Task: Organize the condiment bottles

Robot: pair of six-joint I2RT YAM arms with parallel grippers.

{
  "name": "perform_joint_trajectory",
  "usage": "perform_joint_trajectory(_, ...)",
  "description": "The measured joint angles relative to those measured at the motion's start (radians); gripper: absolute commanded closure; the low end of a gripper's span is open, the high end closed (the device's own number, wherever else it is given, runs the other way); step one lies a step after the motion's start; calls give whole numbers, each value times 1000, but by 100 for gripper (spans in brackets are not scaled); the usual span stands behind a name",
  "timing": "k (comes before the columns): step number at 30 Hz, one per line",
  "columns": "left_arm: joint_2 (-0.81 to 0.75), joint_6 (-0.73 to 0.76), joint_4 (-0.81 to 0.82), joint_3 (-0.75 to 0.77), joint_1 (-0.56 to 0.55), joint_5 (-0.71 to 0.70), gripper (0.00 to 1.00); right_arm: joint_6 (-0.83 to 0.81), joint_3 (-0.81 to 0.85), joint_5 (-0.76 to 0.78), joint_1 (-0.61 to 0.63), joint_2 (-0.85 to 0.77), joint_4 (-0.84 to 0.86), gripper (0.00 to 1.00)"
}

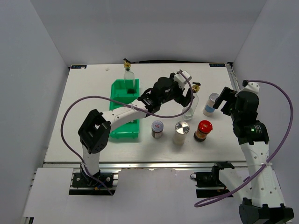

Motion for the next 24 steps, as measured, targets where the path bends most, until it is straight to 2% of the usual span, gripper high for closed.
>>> perform_joint_trajectory(4, 14, 3, 27, 8, -9, 3, 2, -5, 0, 0, 0, 0, 0, 11)
perform_joint_trajectory(13, 143, 13, 57, 176, -23, -24, 2, -11, 0, -1, 0, -29, 1, 11)
perform_joint_trajectory(15, 180, 23, 55, 211, -26, -30, 5, -12, 0, -1, 0, -37, 2, 10)
perform_joint_trajectory(18, 208, 30, 54, 220, -28, -41, 19, -14, 0, -1, 0, -48, 3, 11)
perform_joint_trajectory(19, 213, 33, 53, 220, -29, -43, 33, -16, 0, -2, 0, -51, 4, 11)
perform_joint_trajectory(22, 217, 36, 53, 220, -33, -51, 52, -20, 0, -2, 0, -59, 11, 11)
perform_joint_trajectory(23, 217, 31, 54, 221, -34, -49, 65, -22, 0, -2, 0, -63, 11, 10)
perform_joint_trajectory(24, 217, 35, 54, 221, -34, -45, 65, -25, 0, -2, 0, -66, 13, 10)
